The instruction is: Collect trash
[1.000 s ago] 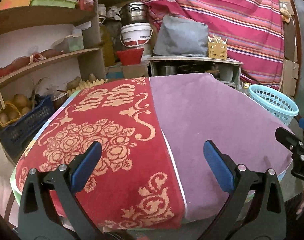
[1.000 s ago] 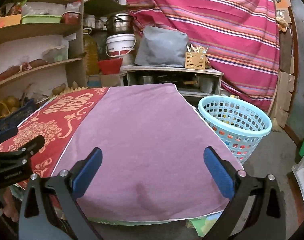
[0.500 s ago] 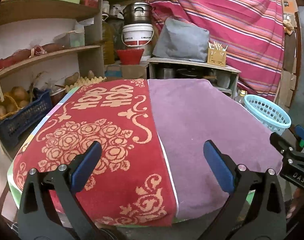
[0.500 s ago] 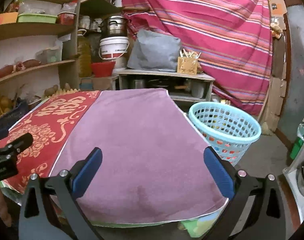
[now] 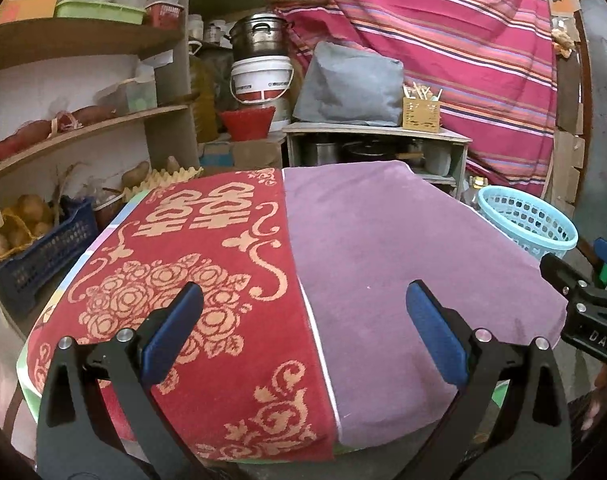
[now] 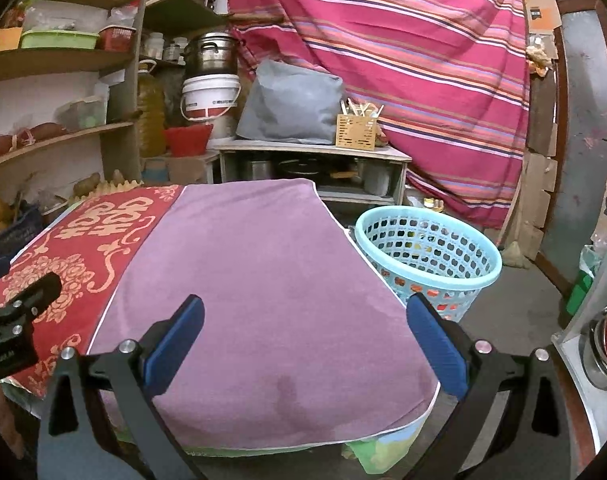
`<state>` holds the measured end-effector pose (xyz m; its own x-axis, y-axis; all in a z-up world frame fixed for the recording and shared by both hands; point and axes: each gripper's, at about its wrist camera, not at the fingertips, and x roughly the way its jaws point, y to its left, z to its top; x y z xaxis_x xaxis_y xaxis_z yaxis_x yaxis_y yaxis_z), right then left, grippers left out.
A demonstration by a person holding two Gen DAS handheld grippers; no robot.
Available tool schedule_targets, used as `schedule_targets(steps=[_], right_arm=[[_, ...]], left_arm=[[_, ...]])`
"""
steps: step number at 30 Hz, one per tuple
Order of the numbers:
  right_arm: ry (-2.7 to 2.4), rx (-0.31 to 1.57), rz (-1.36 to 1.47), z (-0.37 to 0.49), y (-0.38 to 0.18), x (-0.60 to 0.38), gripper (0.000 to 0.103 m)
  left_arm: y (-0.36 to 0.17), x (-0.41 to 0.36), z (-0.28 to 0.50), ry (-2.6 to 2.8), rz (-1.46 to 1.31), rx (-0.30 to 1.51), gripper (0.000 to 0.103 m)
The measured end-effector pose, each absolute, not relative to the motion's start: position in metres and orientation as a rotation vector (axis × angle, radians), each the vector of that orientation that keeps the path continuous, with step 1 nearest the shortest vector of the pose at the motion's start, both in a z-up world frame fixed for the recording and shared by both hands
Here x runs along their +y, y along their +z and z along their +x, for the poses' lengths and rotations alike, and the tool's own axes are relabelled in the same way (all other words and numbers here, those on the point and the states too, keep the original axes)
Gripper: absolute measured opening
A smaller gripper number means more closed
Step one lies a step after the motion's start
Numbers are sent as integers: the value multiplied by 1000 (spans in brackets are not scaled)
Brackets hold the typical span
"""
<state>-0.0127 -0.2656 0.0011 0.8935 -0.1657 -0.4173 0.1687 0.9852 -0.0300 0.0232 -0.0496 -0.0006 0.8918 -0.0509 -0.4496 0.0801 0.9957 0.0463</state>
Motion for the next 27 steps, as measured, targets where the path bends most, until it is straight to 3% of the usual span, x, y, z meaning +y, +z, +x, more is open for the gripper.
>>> schedule_targets(steps=[27], right_arm=[[-181,432,14,-13,-2,-270,99]], left_arm=[[-5,-58,25,-87,94,460,98]])
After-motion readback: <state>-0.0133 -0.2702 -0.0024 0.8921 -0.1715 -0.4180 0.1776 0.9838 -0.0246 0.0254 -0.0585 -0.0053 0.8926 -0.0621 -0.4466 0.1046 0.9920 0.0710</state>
